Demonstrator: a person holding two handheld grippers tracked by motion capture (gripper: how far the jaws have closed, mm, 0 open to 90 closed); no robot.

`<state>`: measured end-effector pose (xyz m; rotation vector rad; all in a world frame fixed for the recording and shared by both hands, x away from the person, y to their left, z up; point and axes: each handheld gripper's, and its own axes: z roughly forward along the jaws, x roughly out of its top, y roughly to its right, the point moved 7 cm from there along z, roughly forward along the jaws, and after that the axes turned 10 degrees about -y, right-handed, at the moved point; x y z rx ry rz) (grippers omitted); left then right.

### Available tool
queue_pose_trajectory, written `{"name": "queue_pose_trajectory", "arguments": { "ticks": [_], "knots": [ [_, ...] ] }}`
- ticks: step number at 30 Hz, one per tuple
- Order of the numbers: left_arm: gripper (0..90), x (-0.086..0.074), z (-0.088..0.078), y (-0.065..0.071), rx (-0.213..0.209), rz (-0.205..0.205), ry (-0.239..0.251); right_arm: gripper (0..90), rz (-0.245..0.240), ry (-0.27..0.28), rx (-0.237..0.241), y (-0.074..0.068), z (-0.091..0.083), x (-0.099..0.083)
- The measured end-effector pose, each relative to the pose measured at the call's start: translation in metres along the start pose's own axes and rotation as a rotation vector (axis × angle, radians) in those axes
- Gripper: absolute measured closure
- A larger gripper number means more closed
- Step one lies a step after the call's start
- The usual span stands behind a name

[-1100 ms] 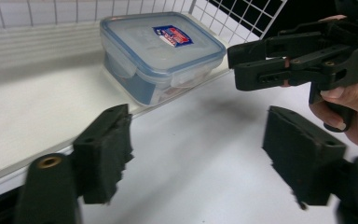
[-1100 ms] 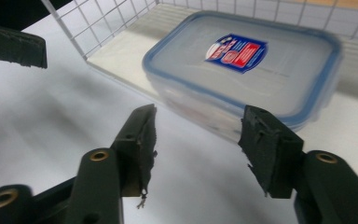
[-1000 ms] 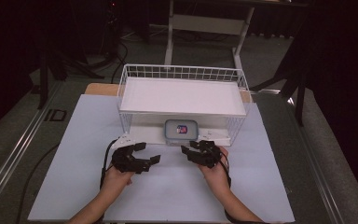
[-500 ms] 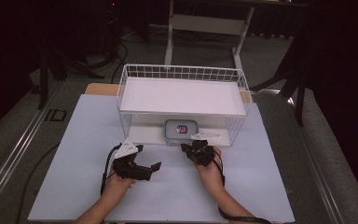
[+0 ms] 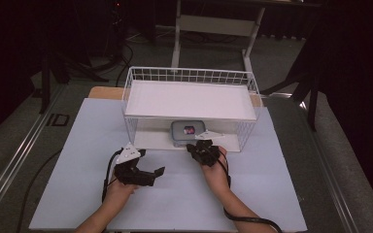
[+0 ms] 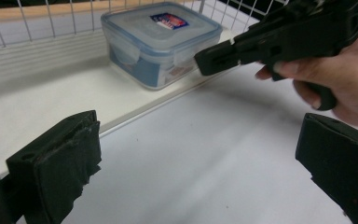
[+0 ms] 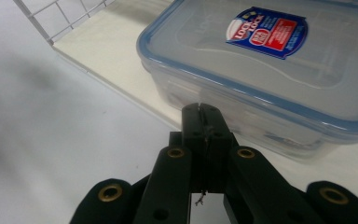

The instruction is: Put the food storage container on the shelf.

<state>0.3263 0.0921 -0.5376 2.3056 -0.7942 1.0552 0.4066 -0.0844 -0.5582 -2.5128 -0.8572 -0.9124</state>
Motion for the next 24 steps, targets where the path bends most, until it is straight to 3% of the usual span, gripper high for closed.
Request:
{"name": "queue_pose_trajectory", "arguments": {
  "ticks": [15, 24],
  "knots": [
    [1.1, 0.0, 0.0, 0.004, -0.011, 0.018, 0.006, 89.8, 0.049, 0.022, -0.005, 0.004, 0.014, 0.014],
    [1.1, 0.001, -0.001, 0.005, -0.009, 0.017, 0.014, 89.6, 0.032, 0.028, -0.026, 0.001, 0.022, 0.02]
  ]
}}
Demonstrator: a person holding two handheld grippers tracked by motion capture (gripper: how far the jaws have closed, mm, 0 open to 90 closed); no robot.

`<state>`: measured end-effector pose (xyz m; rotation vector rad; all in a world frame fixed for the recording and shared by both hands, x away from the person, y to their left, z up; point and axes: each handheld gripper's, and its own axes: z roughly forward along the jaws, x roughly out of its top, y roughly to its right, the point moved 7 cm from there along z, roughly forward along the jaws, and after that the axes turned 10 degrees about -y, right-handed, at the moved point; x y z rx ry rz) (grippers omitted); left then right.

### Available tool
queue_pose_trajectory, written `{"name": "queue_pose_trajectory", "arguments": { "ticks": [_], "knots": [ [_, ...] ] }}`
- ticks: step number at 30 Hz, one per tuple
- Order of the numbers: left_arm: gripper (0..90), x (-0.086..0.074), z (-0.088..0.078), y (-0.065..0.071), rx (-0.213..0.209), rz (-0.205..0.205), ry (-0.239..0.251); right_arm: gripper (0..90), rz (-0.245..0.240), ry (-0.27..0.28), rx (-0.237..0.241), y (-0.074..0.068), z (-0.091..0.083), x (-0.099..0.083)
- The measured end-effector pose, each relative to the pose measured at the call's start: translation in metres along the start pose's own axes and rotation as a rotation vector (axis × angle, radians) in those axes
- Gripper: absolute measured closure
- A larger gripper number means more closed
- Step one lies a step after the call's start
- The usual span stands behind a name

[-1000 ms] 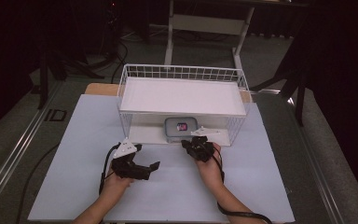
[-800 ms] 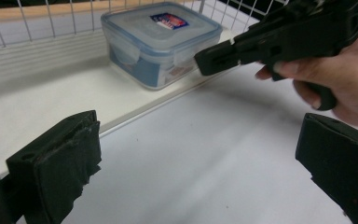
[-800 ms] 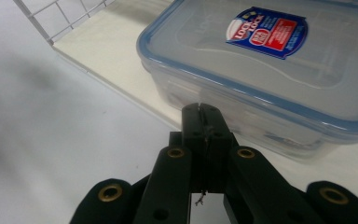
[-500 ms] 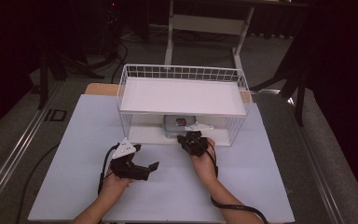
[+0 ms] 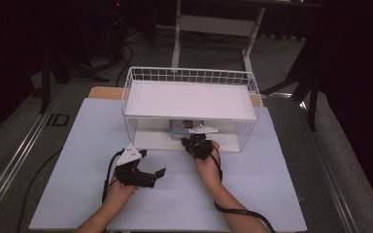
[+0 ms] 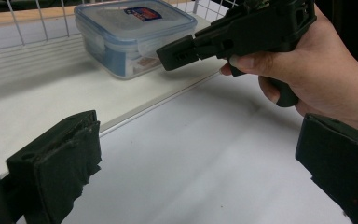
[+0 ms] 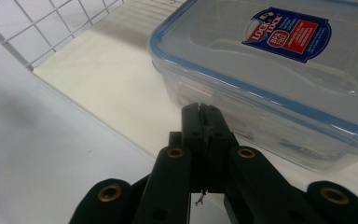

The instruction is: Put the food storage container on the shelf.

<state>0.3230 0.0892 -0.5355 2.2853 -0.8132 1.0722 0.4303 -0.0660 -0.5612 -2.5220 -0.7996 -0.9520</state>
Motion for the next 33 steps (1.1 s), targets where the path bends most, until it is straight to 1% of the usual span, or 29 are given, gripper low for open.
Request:
{"name": "queue_pose_trajectory", "arguments": {
  "ticks": [2, 5, 9, 11, 13, 14, 19, 20, 21, 23, 24, 26, 30, 32, 33],
  "knots": [
    [1.1, 0.0, 0.0, 0.0, -0.001, -0.003, -0.003, 89.5, 0.014, -0.003, 0.009, 0.001, 0.001, 0.002],
    [1.1, 0.0, 0.0, 0.0, -0.001, -0.003, -0.003, 87.1, 0.006, -0.003, -0.003, 0.002, 0.003, 0.006],
    [1.1, 0.001, 0.001, 0.001, -0.002, 0.0, 0.003, 86.8, 0.013, -0.003, -0.007, 0.003, 0.002, 0.008],
    [1.1, 0.001, 0.001, 0.002, -0.009, -0.001, 0.005, 87.1, 0.01, -0.002, -0.021, 0.005, 0.0, 0.008],
    [1.1, 0.001, 0.002, 0.003, -0.008, 0.002, 0.001, 87.5, 0.008, -0.005, -0.024, 0.006, -0.001, 0.007],
    [1.1, 0.001, 0.002, 0.003, -0.009, 0.003, 0.001, 88.6, 0.001, -0.005, -0.038, 0.008, -0.003, 0.007],
    [1.1, 0.001, 0.003, 0.005, -0.008, 0.006, 0.001, 88.9, 0.012, -0.014, -0.054, 0.013, -0.003, 0.006],
    [1.1, 0.001, 0.003, 0.005, -0.011, 0.006, 0.001, 88.8, 0.018, -0.01, -0.07, 0.017, -0.002, 0.006],
    [1.0, 0.001, 0.003, 0.005, -0.009, 0.008, -0.002, 88.9, 0.033, -0.007, -0.063, 0.019, -0.002, 0.006],
    [1.0, 0.0, 0.004, 0.005, -0.014, 0.007, -0.002, 88.8, 0.036, -0.005, -0.063, 0.019, -0.003, 0.006],
    [1.1, 0.001, 0.003, 0.005, -0.014, 0.008, 0.0, 88.8, 0.045, -0.003, -0.053, 0.018, -0.004, 0.005],
    [1.1, 0.001, 0.003, 0.004, -0.018, 0.007, 0.002, 88.0, 0.022, 0.013, -0.052, 0.016, -0.007, 0.004],
    [1.1, 0.002, 0.002, 0.006, -0.032, 0.011, 0.016, 85.5, 0.037, 0.027, -0.027, 0.012, -0.018, -0.003],
    [1.0, 0.003, 0.002, 0.007, -0.038, 0.015, 0.021, 84.5, 0.027, 0.032, -0.021, 0.011, -0.023, -0.008],
    [1.1, 0.003, 0.002, 0.008, -0.034, 0.021, 0.017, 83.7, 0.024, 0.031, -0.015, 0.009, -0.026, -0.01]
  ]
}}
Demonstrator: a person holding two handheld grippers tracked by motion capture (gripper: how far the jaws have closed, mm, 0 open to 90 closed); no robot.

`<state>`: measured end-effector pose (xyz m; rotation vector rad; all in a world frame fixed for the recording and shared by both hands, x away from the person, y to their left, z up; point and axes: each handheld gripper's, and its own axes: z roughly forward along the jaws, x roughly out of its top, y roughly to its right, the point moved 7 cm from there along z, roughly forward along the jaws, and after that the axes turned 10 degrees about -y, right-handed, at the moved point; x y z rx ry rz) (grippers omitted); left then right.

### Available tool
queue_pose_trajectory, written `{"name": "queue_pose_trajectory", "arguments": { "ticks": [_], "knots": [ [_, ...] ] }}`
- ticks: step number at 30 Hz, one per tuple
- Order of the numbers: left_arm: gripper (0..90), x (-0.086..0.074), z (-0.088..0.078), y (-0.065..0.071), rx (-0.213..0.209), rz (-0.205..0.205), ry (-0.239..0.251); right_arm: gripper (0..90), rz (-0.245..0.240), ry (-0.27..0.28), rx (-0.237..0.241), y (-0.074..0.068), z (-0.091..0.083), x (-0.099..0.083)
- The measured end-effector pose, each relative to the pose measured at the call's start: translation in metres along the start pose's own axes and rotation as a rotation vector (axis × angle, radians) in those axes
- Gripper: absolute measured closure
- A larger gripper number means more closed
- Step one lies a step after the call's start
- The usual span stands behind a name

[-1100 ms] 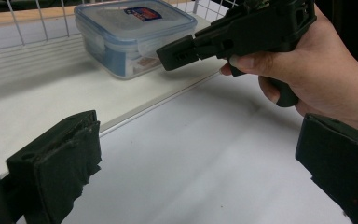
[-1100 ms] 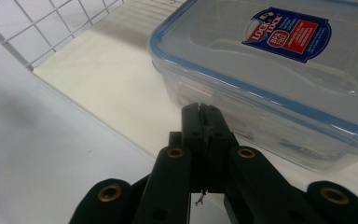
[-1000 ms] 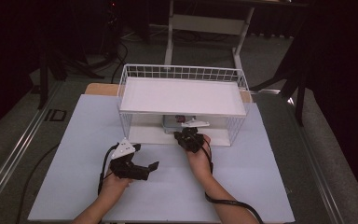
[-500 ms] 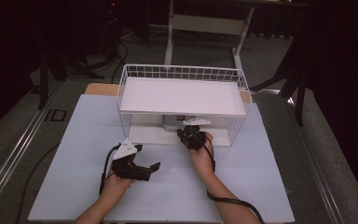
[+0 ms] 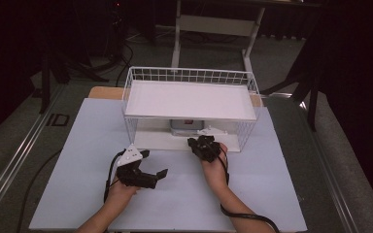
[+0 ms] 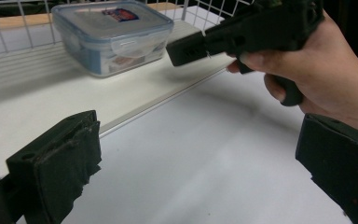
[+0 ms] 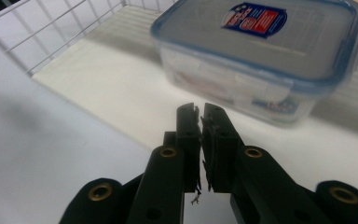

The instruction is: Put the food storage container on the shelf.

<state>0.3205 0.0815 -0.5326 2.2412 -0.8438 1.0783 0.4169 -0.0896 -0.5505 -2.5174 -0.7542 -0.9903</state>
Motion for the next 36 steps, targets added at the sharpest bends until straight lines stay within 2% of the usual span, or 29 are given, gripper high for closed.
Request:
{"name": "queue_pose_trajectory", "arguments": {
  "ticks": [3, 7, 9, 11, 16, 18, 20, 22, 25, 26, 32, 36],
  "knots": [
    [1.0, 0.001, 0.001, 0.002, 0.007, 0.022, -0.002, 76.2, -0.019, 0.005, 0.006, -0.003, -0.01, -0.007],
    [1.0, 0.003, 0.001, 0.005, 0.006, 0.041, -0.009, 63.0, -0.029, 0.03, 0.049, -0.009, -0.028, -0.013],
    [1.1, 0.005, 0.001, 0.006, 0.005, 0.047, -0.007, 61.8, -0.049, 0.045, 0.059, -0.011, -0.038, -0.017],
    [1.0, 0.008, 0.0, 0.008, 0.003, 0.054, -0.005, 54.7, -0.063, 0.05, 0.069, -0.013, -0.045, -0.021],
    [1.0, 0.018, -0.002, 0.019, -0.042, 0.077, 0.027, 32.5, -0.064, 0.096, 0.116, -0.014, -0.068, -0.027],
    [1.0, 0.019, -0.004, 0.024, -0.061, 0.087, 0.026, 29.9, -0.069, 0.091, 0.14, -0.014, -0.075, -0.031],
    [1.0, 0.019, -0.004, 0.027, -0.065, 0.1, 0.016, 24.9, -0.081, 0.098, 0.146, -0.014, -0.083, -0.035],
    [1.0, 0.019, -0.007, 0.029, -0.068, 0.118, 0.028, 19.0, -0.084, 0.112, 0.161, -0.013, -0.089, -0.038],
    [1.0, 0.016, -0.015, 0.03, -0.075, 0.124, 0.031, 15.4, -0.076, 0.13, 0.173, -0.01, -0.097, -0.043],
    [1.0, 0.015, -0.017, 0.029, -0.074, 0.123, 0.025, 13.8, -0.088, 0.126, 0.159, -0.008, -0.098, -0.045],
    [1.1, 0.008, -0.031, 0.022, -0.088, 0.092, 0.043, 14.5, -0.113, 0.132, 0.139, -0.004, -0.111, -0.056],
    [1.1, 0.001, -0.038, 0.018, -0.085, 0.097, 0.03, 14.9, -0.103, 0.137, 0.139, 0.0, -0.119, -0.064]
  ]
}}
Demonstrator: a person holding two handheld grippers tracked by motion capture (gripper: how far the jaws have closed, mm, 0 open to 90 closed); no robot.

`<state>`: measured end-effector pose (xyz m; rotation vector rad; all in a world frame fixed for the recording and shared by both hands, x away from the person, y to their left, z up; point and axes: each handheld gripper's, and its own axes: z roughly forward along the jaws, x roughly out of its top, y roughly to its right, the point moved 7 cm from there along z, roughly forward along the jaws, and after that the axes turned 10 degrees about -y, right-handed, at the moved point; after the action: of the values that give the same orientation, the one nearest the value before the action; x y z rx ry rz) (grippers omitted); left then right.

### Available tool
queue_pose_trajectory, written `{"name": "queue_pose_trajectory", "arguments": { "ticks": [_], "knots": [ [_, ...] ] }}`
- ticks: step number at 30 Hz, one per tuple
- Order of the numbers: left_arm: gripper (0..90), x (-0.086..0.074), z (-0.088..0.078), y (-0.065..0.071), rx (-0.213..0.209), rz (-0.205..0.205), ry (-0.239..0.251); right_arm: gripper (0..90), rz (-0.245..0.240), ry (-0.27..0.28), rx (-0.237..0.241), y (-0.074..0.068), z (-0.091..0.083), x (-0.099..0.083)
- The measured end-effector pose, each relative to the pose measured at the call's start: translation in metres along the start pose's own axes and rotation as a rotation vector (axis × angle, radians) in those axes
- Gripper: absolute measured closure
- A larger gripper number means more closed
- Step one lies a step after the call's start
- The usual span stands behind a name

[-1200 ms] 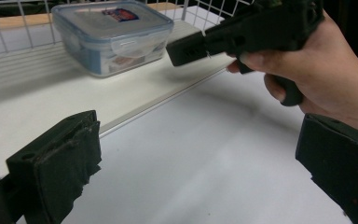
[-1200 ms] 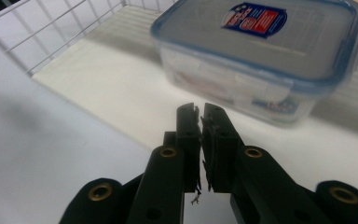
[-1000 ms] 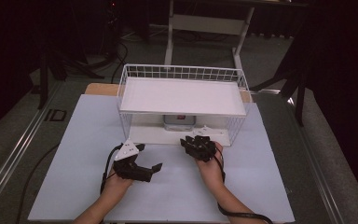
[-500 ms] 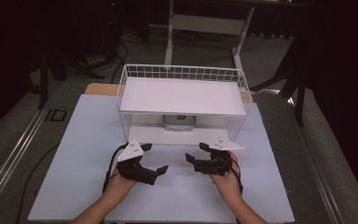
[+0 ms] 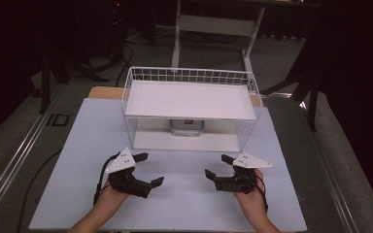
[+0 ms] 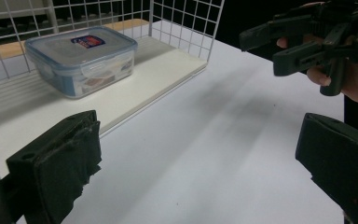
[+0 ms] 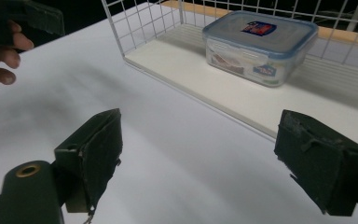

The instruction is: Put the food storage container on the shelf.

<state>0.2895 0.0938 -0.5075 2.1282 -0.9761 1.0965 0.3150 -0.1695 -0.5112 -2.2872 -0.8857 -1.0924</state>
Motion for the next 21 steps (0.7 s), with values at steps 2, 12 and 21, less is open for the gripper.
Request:
{"name": "queue_pose_trajectory", "arguments": {
  "ticks": [2, 12, 21],
  "knots": [
    [1.0, -0.003, -0.003, 0.001, -0.005, 0.001, -0.003, 14.9, 0.003, 0.0, -0.021, 0.003, -0.005, -0.003],
    [1.1, -0.017, -0.01, -0.004, 0.002, -0.045, 0.002, 15.0, -0.009, -0.004, -0.051, 0.014, -0.025, -0.025],
    [1.1, -0.026, -0.003, -0.005, 0.01, -0.039, -0.016, 15.0, 0.012, 0.011, -0.079, 0.032, -0.027, -0.037]
  ]
}}
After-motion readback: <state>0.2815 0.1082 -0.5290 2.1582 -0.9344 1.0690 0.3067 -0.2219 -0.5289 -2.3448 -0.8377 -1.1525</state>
